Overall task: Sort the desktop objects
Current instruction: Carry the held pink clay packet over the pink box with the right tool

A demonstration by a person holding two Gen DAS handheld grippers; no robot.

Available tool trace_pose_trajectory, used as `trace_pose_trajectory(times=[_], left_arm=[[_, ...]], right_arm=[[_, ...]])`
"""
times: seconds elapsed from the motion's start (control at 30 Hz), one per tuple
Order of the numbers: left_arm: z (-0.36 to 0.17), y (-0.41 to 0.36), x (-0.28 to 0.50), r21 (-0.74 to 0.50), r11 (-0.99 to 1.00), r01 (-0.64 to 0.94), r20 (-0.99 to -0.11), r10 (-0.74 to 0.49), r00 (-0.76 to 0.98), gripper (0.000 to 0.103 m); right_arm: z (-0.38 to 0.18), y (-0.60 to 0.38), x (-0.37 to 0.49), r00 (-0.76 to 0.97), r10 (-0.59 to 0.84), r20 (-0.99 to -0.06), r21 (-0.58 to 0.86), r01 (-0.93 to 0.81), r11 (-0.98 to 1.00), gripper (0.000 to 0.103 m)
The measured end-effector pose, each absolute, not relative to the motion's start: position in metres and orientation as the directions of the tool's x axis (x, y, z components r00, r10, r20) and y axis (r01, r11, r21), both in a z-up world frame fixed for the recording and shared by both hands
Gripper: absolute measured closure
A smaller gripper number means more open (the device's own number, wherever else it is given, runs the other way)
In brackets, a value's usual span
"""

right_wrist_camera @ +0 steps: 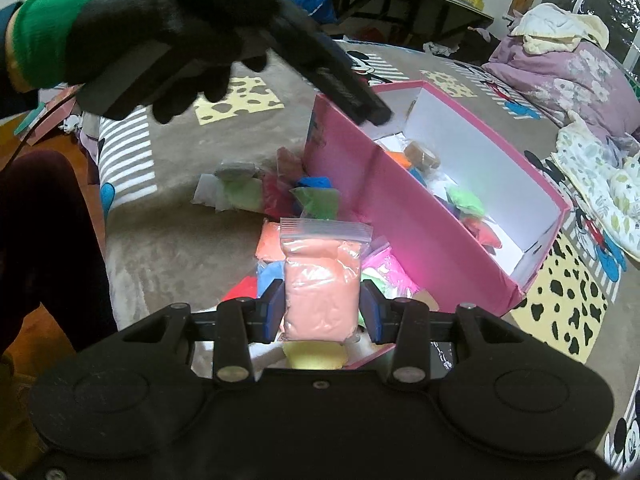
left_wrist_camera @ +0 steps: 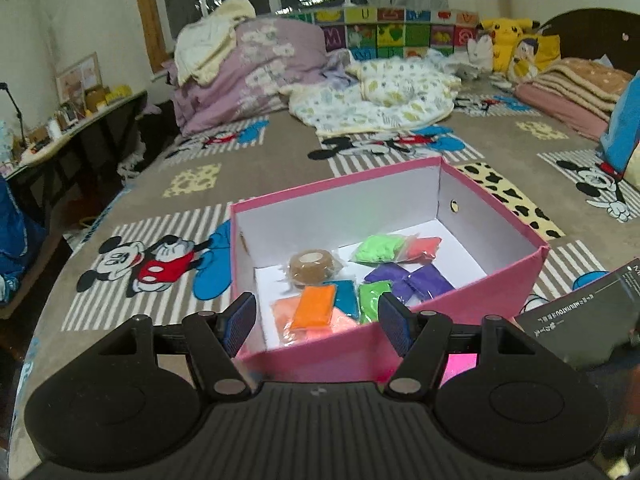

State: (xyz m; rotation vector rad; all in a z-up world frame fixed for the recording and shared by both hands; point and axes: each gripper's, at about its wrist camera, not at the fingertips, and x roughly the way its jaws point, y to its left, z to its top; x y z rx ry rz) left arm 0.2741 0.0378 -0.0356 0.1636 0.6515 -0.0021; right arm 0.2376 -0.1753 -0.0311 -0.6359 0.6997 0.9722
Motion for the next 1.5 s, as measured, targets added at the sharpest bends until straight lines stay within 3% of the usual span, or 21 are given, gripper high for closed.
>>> trace_pose_trajectory(times=[0.37,0.47,0.67,1.03,1.5], left_arm=[[-0.050,0.035,0.195,0.145,0.988,0.053,-0.477,0.023,0.879,0.037],[-0.063,0.026,0.181,0.129,0.986,0.110,-0.477,-0.035,0.878,0.037],[-0.090,0.016,0.159,0.146,0.986,0.081,-0.447,-0.007,0.894,0.037],[-0.117,0.030,0.153,0.052,0.990,0.132,-0.431,-0.097,0.897,0.037],[-0.117,0.040,0.155,-0.065,0.980,0.188,-0.391,-0.198,0.899,0.037]], right_arm=[[-0.026,-0.183,0.239,0.392,0.508,-0.767,-0.141,-0.875,0.463,0.063],[-0.025,-0.182,0.240,0.403,0.505,-0.763,-0.147,-0.870,0.471,0.063],[-0.027,-0.177,0.244,0.430,0.486,-0.761,-0.161,-0.851,0.500,0.063],[-0.011,-0.148,0.267,0.491,0.489,-0.721,-0.172,-0.811,0.559,0.063],[0.033,-0.123,0.312,0.579,0.493,-0.649,-0.132,-0.725,0.676,0.063]])
